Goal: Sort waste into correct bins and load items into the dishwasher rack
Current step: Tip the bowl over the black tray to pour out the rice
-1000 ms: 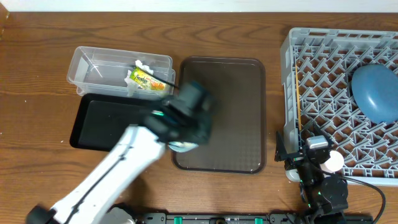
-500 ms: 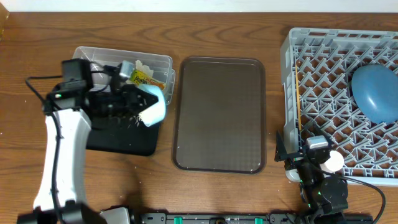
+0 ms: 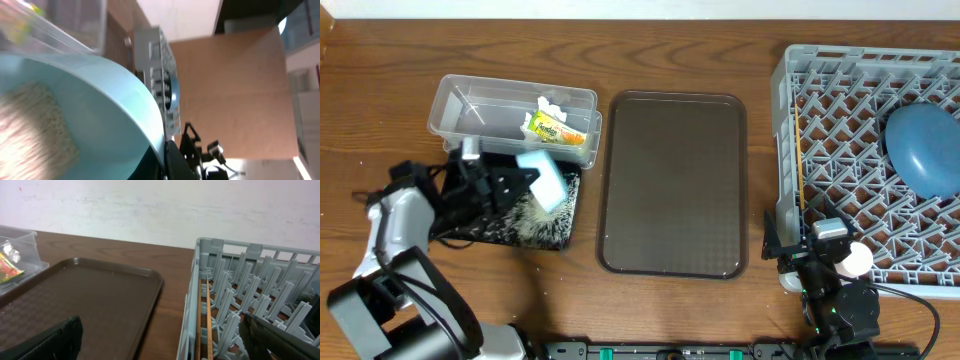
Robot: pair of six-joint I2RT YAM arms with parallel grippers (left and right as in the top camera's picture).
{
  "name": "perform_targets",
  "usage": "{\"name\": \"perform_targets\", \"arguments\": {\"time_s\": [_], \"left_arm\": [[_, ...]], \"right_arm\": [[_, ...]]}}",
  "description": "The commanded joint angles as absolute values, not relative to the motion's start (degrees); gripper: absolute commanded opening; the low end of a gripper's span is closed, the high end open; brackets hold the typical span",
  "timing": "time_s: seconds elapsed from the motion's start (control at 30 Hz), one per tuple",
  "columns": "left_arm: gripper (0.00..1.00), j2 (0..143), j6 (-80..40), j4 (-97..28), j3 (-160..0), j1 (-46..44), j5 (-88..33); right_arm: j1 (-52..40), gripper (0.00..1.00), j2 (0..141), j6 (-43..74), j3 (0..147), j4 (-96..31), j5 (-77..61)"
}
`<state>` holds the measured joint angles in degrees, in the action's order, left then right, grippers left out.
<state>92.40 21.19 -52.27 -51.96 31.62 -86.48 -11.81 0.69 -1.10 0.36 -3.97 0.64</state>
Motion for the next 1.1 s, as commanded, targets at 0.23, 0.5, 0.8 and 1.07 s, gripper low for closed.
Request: {"name": "perform_targets", "arguments": {"time_s": [0.23, 0.5, 0.8, 1.07], "left_arm": [[0.06, 92.27, 29.39, -52.40, -50.46, 36.88, -90.13], [0.06, 92.27, 29.39, -52.42, -50.46, 36.88, -90.13], [0.06, 92.40, 34.57, -51.03, -50.46, 36.91, -89.54], [0.06, 92.49, 34.59, -50.87, -50.35, 36.23, -86.61]], "right_arm": [[-12.05, 0.99, 0.32, -1.34, 0.32, -4.14, 0.60], [-12.05, 0.99, 0.36, -1.34, 0.32, -4.14, 0.60], [-12.05, 0.99, 0.38, -1.34, 0.32, -4.14, 0.60], [-12.05, 0.99, 0.38, -1.34, 0.32, -4.14, 0.60]]}}
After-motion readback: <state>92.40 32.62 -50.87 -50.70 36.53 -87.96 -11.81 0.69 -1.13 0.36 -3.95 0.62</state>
